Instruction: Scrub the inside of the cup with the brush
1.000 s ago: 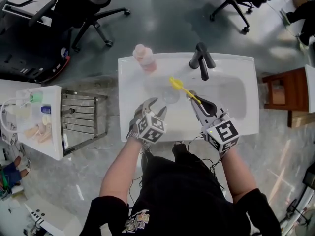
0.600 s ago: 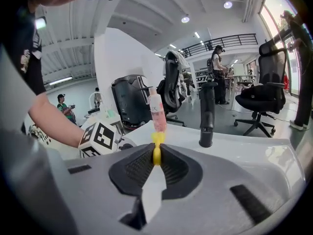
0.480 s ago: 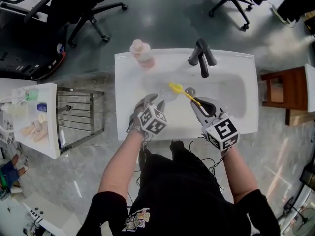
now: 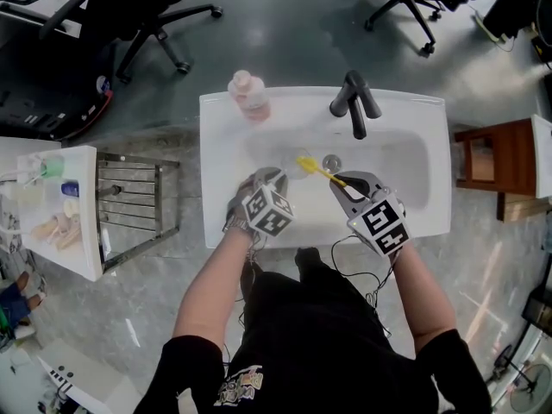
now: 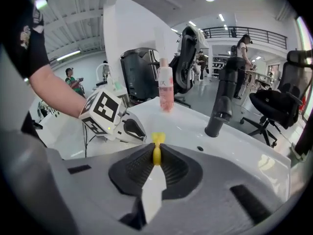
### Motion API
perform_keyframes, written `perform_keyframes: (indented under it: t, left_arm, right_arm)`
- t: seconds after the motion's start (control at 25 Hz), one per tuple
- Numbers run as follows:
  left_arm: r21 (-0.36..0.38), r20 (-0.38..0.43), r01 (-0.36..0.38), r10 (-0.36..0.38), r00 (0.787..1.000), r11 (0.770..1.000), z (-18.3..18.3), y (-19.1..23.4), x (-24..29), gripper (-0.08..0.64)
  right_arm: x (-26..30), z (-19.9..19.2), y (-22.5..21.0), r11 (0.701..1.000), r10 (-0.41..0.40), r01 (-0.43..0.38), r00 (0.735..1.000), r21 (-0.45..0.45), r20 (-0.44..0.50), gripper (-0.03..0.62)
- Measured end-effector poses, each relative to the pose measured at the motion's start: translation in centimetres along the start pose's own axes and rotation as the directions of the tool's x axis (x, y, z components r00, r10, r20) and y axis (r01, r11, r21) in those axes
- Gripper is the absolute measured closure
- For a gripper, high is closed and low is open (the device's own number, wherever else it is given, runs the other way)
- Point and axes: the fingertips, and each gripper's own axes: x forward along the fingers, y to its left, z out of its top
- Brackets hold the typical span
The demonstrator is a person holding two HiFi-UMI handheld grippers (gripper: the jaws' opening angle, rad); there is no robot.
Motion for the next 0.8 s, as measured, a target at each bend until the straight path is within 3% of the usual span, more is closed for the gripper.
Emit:
perform_keyframes:
  t: [0.16,0.4,0.56,0.8]
  left_arm:
    - [0.0,0.009,0.013,-0.013,1.0,1.0,0.1,-0.1,0.1,0.512]
    - [0.001,0.024,0.022,-0.022,0.999,1.0,0.4,-0.1,0.2,0.517]
    - [0.003,0.031,0.029,-0.029,0.999,1.0,0.4,-0.2,0.2,0.517]
    - [0.001,0.035,0.034,-0.034,0.999,0.999,0.5,-0.2,0.2,0.518]
  right_arm:
    - [1.4,-0.1,0.4,0.991,0.018,-0.029,0.996,-0.127,-0.09,0.554]
    - [3.4,0.0,1.0,0.95,0.047,-0.11,0.975,-0.291,-0.216,0.554]
    - [4.8,-0.2,1.3,0.927,0.051,-0.144,0.964,-0.347,-0.263,0.554]
    - [6.2,0.2,1.1,0.915,0.057,-0.164,0.957,-0.369,-0.285,0.554]
